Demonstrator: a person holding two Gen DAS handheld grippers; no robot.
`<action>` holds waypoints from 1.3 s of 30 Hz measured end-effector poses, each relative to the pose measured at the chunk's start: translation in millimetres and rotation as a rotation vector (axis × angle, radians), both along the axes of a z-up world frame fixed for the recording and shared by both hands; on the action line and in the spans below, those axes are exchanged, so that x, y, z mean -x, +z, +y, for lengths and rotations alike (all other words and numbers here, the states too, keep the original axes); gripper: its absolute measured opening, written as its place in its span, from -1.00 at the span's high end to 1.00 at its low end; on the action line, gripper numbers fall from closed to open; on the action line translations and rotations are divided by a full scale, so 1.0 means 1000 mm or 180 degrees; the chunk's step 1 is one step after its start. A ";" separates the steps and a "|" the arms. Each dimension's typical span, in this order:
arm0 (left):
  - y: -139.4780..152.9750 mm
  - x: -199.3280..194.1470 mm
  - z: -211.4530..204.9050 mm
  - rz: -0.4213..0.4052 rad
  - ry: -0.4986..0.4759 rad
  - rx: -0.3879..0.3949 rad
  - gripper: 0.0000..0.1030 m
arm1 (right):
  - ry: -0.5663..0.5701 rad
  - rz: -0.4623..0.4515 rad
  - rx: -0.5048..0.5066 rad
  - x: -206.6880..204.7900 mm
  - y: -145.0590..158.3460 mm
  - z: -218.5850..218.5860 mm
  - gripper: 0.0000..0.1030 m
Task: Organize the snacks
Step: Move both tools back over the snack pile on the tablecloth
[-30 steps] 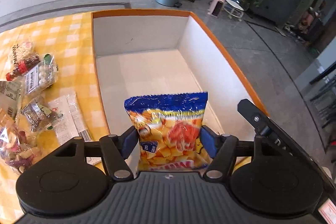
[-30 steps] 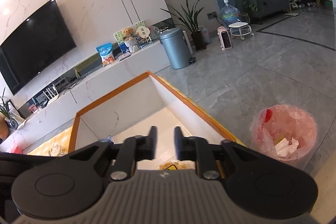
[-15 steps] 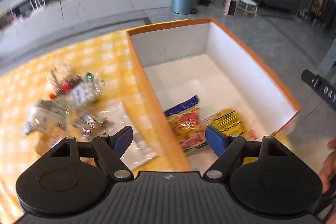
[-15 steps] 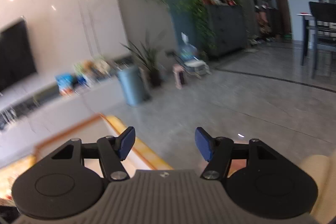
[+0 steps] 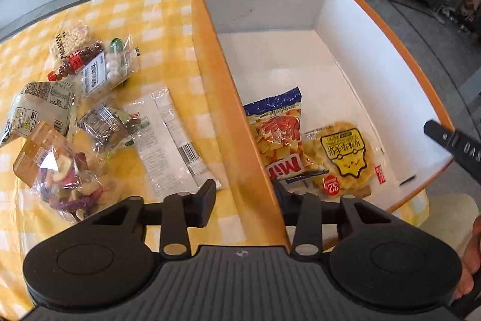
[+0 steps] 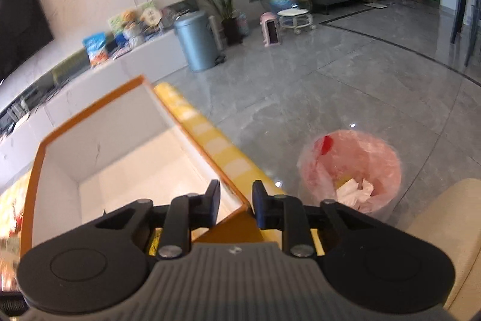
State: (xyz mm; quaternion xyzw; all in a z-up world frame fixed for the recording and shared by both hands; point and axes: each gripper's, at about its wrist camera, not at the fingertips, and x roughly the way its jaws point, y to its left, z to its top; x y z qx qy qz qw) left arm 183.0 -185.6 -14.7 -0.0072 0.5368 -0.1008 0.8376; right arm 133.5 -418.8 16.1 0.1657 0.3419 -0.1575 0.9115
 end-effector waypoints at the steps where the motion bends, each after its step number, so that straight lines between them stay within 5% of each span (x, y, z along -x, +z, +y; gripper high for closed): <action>1: 0.000 0.001 0.003 -0.0015 -0.0001 -0.0004 0.11 | 0.0063 0.0029 0.0047 0.002 0.000 0.003 0.59; 13: 0.006 0.009 0.010 -0.0159 -0.0018 -0.0011 0.05 | 0.0371 0.0214 0.0319 0.009 -0.001 0.019 0.60; 14: 0.008 0.010 0.011 -0.0212 -0.0046 -0.0003 -0.01 | 0.0374 0.0202 0.0330 0.009 -0.001 0.020 0.58; 16: 0.017 0.017 0.012 -0.0378 -0.0125 0.0013 -0.46 | 0.0375 0.0089 0.0344 0.013 0.004 0.021 0.54; 20: 0.042 0.031 0.022 -0.0723 -0.0117 -0.0055 -0.60 | 0.0331 -0.0249 0.0306 0.024 0.021 0.019 0.20; 22: 0.054 0.036 0.031 -0.0792 -0.0083 -0.0054 -0.66 | 0.0243 -0.0389 0.0426 0.029 0.031 0.024 -0.29; 23: 0.060 0.037 0.037 -0.0800 -0.0052 -0.0041 -0.66 | 0.0220 -0.0455 0.0555 0.032 0.036 0.029 -0.80; 24: 0.067 0.039 0.044 -0.0815 -0.0013 -0.0017 -0.66 | 0.0235 -0.0536 0.0690 0.036 0.041 0.035 -0.94; 32: 0.102 0.058 0.113 -0.1047 0.0495 -0.0035 -0.72 | 0.0840 -0.1022 0.1047 0.054 0.080 0.088 -0.93; 39: 0.108 0.071 0.193 -0.1086 0.1049 0.0096 -0.72 | 0.1401 -0.1282 0.0801 0.061 0.103 0.132 -0.93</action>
